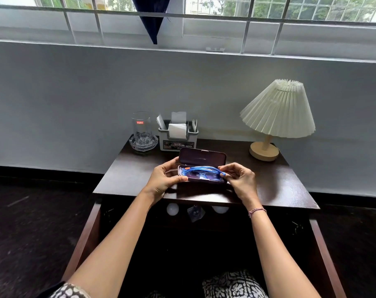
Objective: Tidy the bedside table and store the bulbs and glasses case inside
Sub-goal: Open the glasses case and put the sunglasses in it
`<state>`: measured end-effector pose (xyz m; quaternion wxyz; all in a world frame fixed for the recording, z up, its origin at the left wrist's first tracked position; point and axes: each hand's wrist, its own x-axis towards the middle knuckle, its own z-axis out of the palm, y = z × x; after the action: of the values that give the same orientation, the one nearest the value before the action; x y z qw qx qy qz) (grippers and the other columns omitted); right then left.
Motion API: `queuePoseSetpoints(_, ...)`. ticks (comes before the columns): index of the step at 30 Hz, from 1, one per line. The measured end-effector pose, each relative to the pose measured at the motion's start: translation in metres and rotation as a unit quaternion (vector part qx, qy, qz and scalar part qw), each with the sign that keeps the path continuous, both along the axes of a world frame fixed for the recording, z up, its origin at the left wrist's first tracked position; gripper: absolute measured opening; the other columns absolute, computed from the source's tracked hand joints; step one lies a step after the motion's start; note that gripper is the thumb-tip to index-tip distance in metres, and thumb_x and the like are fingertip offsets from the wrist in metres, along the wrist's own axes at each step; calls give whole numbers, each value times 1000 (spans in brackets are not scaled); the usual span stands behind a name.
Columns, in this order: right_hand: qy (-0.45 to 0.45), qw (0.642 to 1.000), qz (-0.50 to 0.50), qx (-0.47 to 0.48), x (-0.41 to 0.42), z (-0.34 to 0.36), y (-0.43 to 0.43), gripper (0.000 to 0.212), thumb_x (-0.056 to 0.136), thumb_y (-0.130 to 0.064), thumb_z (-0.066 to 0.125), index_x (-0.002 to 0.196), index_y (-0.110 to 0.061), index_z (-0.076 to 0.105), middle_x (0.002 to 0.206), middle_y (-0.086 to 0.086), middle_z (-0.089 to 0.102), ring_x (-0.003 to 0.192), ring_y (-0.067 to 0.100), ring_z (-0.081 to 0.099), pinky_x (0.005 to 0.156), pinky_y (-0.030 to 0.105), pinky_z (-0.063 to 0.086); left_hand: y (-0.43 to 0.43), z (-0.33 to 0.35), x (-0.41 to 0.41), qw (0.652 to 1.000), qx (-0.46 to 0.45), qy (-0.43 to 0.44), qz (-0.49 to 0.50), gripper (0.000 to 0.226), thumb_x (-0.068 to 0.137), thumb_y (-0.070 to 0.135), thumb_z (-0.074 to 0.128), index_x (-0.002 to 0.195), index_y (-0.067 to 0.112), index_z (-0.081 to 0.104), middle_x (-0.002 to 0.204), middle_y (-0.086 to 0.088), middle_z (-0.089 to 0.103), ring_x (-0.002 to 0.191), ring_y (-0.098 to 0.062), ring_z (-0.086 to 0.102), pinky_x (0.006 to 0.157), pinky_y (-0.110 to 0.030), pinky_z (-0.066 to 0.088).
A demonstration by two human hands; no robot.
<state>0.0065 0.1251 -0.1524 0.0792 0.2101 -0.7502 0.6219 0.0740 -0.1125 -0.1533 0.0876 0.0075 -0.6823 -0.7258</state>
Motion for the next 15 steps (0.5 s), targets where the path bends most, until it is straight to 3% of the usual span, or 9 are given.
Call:
queuePoseSetpoints(4, -11, 999, -7, -36, -6, -3, 5, 34, 82, 9, 63, 91, -24, 69, 95, 0, 73, 88, 3, 68, 82, 14, 51, 0, 1, 1, 1000, 9, 0, 2, 72, 65, -12, 74, 130, 11, 53, 104, 3, 71, 87, -5, 69, 77, -16, 54)
queuePoseSetpoints(8, -51, 990, 10, -127, -12, -6, 10, 45, 82, 8, 63, 116, -22, 61, 114, -3, 66, 106, 3, 63, 93, 15, 48, 1, 3, 2, 1000, 24, 3, 7, 68, 68, -12, 72, 129, 12, 53, 103, 1, 70, 86, -5, 68, 76, -16, 53)
queuePoseSetpoints(11, -103, 988, 66, -94, -14, -3, 11, 75, 71, -4, 74, 138, -18, 43, 132, 0, 55, 122, 8, 52, 103, 25, 42, 2, 4, 2, 999, 48, -1, 8, 65, 70, -13, 70, 129, 11, 54, 102, 1, 70, 87, -5, 68, 77, -16, 54)
queuePoseSetpoints(15, -147, 978, 134, -68, -15, 0, 14, 103, 57, -11, 79, 146, -20, 28, 142, -1, 44, 127, 12, 47, 104, 28, 42, 2, 5, 3, 998, 66, -10, 6, 60, 73, -13, 68, 125, 14, 55, 92, 7, 74, 84, -4, 69, 73, -15, 55)
